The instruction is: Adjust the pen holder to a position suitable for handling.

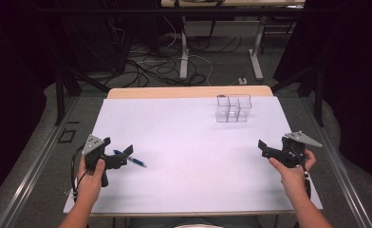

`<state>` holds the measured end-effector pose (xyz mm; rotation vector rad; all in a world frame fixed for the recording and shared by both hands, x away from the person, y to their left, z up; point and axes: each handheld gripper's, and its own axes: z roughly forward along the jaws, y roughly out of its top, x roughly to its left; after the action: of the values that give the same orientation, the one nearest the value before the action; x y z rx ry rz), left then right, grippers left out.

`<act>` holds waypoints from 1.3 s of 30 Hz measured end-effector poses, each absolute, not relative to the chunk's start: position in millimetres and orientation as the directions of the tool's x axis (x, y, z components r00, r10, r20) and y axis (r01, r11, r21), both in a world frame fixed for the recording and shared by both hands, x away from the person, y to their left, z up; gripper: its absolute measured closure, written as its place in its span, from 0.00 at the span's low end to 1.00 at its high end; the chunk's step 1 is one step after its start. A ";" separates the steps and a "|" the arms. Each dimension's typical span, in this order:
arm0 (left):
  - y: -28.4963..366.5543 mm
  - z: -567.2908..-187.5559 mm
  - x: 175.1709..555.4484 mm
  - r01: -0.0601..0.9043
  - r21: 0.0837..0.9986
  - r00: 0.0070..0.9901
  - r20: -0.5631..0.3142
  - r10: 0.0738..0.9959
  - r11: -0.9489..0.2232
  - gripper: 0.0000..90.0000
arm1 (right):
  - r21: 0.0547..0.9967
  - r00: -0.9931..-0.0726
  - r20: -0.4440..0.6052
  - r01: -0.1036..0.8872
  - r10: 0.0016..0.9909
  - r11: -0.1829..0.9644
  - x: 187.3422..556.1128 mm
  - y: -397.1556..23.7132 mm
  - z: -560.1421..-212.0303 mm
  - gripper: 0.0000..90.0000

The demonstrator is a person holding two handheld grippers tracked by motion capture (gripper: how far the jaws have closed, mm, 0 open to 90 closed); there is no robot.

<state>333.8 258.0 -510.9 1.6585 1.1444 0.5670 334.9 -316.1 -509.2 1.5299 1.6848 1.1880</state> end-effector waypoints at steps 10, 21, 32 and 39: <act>266.2 -511.7 330.1 0.418 0.908 0.406 -0.165 0.899 -0.023 0.00 | 0.885 -0.218 0.076 0.464 0.973 0.035 349.0 -307.9 -507.7 0.18; 268.0 -511.0 328.4 0.413 0.910 0.381 -0.156 0.911 -0.016 0.00 | 0.882 -0.207 0.067 0.470 0.976 0.039 367.7 -308.5 -505.0 0.33; 266.7 -511.5 328.1 0.414 0.910 0.391 -0.150 0.908 -0.028 0.00 | 0.875 -0.254 0.056 0.478 0.966 0.075 392.8 -309.9 -493.3 0.43; 267.0 -511.9 327.9 0.417 0.909 0.391 -0.154 0.908 -0.025 0.00 | 0.866 -0.303 0.047 0.488 0.952 0.113 411.1 -308.1 -476.3 0.44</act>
<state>327.9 267.0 -511.9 1.6282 1.1953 0.6018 411.1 -308.1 -476.3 1.3957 1.8559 1.1154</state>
